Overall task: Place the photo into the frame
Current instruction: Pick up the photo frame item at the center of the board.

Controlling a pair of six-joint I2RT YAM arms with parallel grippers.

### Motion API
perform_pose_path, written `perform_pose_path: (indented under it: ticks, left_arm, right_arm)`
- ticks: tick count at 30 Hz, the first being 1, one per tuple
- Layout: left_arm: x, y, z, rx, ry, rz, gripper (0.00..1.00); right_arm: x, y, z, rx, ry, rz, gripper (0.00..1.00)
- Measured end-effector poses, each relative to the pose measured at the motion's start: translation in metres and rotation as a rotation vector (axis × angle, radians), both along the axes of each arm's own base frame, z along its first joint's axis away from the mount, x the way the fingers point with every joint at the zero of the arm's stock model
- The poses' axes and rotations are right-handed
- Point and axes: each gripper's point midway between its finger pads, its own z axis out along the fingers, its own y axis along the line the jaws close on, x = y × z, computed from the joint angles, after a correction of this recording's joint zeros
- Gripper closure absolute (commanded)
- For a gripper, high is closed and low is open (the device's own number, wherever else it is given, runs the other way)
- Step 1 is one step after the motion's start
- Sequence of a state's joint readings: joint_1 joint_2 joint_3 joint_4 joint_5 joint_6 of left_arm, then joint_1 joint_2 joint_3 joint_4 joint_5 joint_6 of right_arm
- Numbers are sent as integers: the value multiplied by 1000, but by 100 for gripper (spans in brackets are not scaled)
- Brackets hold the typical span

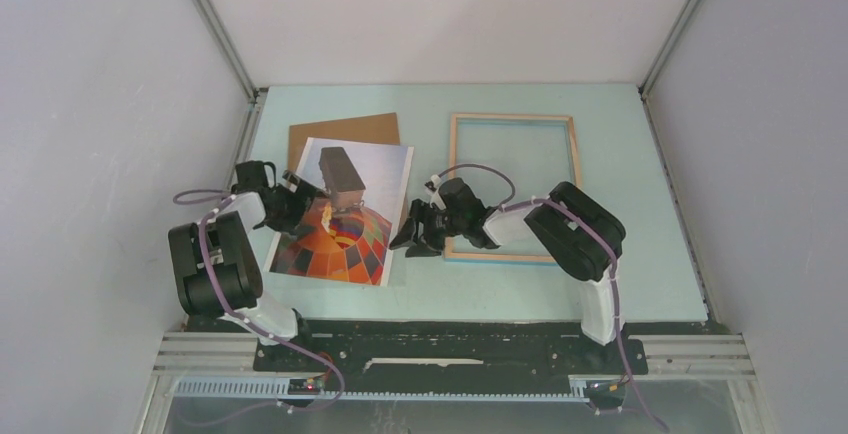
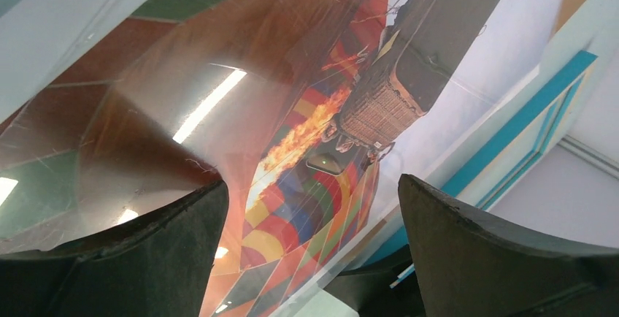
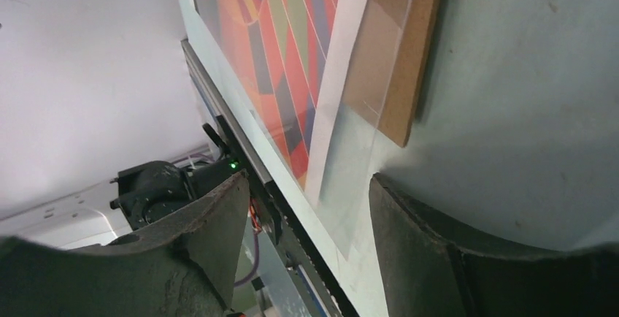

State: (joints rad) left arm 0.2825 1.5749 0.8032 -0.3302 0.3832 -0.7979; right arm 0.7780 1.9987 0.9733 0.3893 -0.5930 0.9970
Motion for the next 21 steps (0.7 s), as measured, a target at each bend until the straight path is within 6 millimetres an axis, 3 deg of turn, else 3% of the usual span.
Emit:
perform_pose_path:
  ticks: [10, 21]
  left_arm:
    - [1, 0, 1, -49, -18, 30, 3]
    - [2, -1, 2, -54, -37, 24, 3]
  right_arm:
    - [1, 14, 5, 132, 64, -68, 42]
    - [3, 19, 32, 224, 52, -89, 60]
